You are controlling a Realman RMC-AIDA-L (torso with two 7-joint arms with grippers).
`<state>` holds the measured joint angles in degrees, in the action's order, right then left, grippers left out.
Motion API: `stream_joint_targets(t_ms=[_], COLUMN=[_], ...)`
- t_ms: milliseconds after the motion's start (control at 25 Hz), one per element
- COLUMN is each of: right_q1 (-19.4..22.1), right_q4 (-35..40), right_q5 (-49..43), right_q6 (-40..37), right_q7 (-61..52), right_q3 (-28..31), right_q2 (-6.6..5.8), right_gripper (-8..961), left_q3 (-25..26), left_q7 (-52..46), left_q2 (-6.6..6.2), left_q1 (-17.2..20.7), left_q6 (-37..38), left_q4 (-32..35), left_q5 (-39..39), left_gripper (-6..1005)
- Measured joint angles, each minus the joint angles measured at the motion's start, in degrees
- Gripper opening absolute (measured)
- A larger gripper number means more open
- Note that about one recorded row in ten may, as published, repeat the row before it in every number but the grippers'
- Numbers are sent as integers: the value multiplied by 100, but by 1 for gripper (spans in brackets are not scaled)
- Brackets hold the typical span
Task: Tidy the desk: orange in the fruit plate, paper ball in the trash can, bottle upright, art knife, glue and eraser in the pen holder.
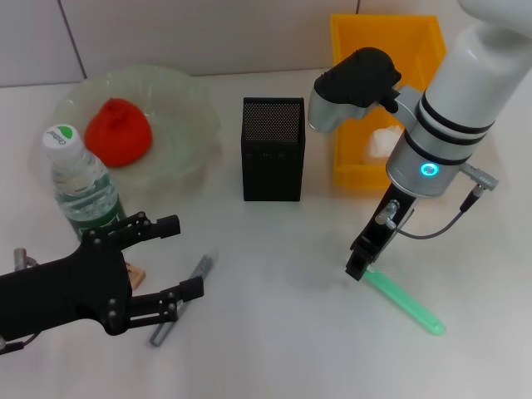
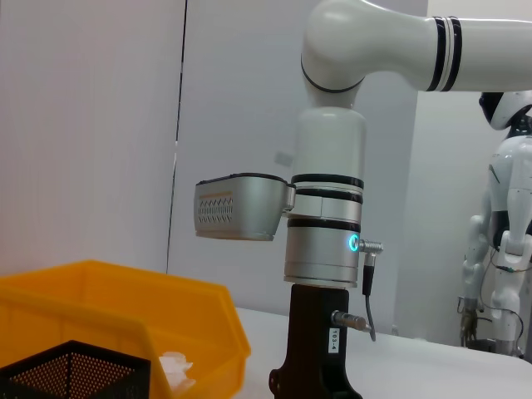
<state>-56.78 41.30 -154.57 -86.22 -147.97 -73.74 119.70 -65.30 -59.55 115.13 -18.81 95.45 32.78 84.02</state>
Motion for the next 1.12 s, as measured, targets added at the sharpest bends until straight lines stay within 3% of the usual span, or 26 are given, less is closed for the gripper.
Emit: stream_joint_targets(t_ms=[160,360,1120], right_q1=[2,5,21], right_q4=[1,1,-69], right_q5=[4,9,-12], right_q6=[0,0,45], right_q7=[-2,-9,-21], right_q3=[0,0,0], right_q2=[0,0,0], right_gripper=[528,351,262], left_q3=[0,0,10], left_q7=[1,2,-4], left_q2=[0,0,0], left_q1=[6,9,2], left_q6=[0,0,16], left_q4=[0,0,0], left_q5=[0,0,0], left_gripper=[849,849,849])
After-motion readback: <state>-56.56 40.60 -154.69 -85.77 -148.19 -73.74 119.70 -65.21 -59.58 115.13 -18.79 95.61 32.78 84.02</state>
